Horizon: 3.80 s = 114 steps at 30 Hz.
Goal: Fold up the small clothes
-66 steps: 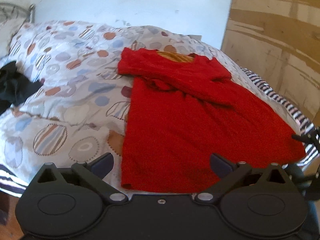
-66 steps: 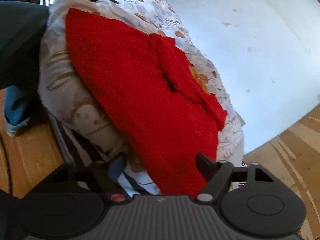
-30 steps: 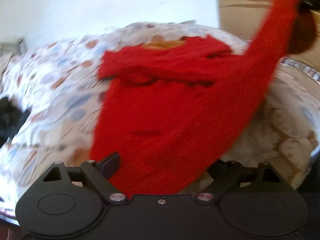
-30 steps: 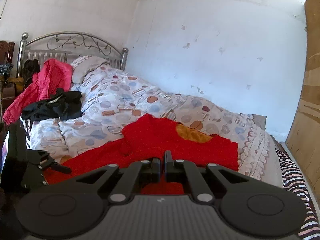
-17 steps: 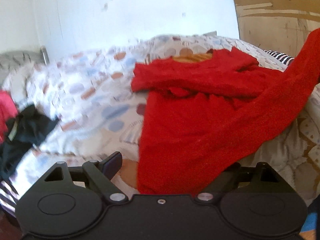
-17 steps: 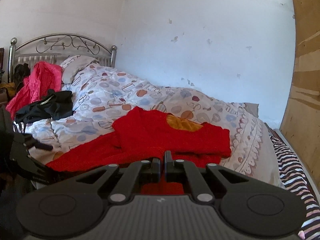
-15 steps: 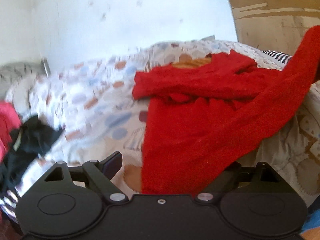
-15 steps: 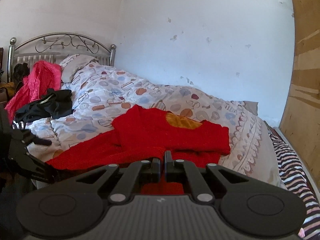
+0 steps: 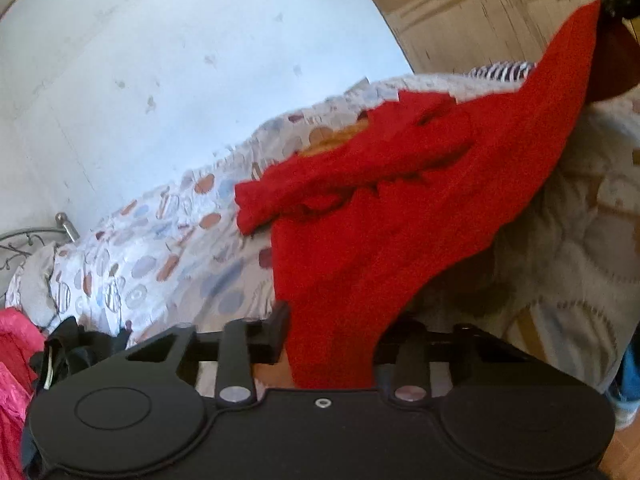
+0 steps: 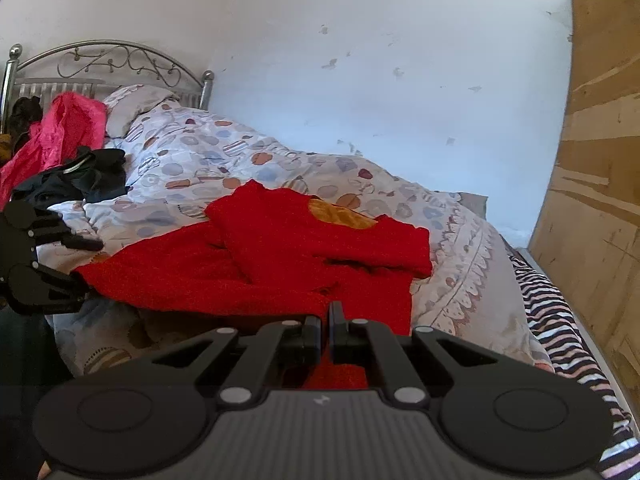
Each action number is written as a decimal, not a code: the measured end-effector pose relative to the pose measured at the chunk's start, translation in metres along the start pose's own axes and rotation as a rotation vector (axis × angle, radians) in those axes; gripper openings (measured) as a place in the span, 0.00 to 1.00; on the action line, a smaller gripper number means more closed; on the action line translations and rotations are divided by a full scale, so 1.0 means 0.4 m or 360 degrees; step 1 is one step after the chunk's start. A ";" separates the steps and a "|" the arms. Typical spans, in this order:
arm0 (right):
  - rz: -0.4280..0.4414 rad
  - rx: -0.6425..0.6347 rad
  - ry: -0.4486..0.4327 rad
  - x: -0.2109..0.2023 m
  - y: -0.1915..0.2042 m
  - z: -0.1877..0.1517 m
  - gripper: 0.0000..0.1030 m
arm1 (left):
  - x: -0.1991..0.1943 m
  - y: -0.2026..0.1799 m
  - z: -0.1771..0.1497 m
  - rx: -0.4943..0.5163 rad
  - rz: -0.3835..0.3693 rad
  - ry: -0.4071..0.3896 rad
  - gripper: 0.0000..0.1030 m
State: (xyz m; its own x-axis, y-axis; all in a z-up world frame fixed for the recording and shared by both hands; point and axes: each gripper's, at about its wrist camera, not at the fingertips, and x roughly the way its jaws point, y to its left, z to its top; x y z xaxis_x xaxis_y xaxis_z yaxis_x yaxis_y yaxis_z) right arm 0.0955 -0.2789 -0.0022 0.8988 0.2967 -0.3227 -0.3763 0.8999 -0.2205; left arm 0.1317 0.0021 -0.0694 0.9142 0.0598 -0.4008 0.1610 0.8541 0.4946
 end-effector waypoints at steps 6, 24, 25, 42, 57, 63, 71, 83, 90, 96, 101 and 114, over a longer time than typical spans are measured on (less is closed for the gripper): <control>-0.0009 -0.0019 0.0025 -0.007 0.018 -0.023 0.04 | -0.016 0.020 -0.022 -0.0080 -0.0025 0.0000 0.06; -0.0147 -0.0182 -0.0199 -0.317 0.119 -0.038 0.03 | -0.336 0.094 0.023 -0.0245 -0.0022 -0.0296 0.04; -0.0145 -0.0176 -0.0217 -0.351 0.122 -0.025 0.03 | -0.375 0.100 0.025 -0.0257 -0.0040 -0.0303 0.04; -0.0097 -0.0221 -0.0287 -0.208 -0.022 0.140 0.03 | -0.361 0.164 0.158 -0.0165 -0.0088 -0.0364 0.05; -0.0150 -0.0214 -0.0072 0.411 -0.199 0.309 0.03 | 0.242 0.330 0.395 -0.0393 -0.0119 -0.0041 0.06; -0.0120 -0.0074 0.0095 0.627 -0.259 0.284 0.04 | 0.453 0.347 0.423 -0.0468 -0.0164 0.0091 0.06; -0.0119 -0.0003 0.0288 0.797 -0.291 0.202 0.04 | 0.659 0.306 0.380 -0.0509 -0.0227 0.0306 0.07; -0.0029 0.0326 0.0389 0.832 -0.396 0.171 0.94 | 0.704 0.380 0.335 -0.0905 -0.0279 0.0372 0.81; 0.0151 0.0866 0.0345 0.797 -0.528 0.156 1.00 | 0.701 0.494 0.308 -0.1386 -0.0359 0.0387 0.93; 0.0316 0.0670 0.0296 0.718 -0.486 0.132 1.00 | 0.622 0.478 0.295 -0.1161 -0.0456 0.0293 0.99; 0.0276 0.0152 0.0423 0.711 -0.352 0.100 1.00 | 0.584 0.375 0.253 -0.0822 -0.0407 0.0320 0.99; -0.0214 0.0917 0.0368 0.769 -0.546 0.007 1.00 | 0.590 0.371 0.118 -0.1164 -0.0254 0.0356 0.99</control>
State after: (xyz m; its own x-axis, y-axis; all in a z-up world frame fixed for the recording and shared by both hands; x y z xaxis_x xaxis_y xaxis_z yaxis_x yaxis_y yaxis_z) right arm 0.4546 -0.3833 -0.0508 0.8338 0.1505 -0.5311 -0.0242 0.9711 0.2372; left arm 0.3890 0.1186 -0.0541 0.7912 -0.0559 -0.6090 -0.0730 0.9801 -0.1848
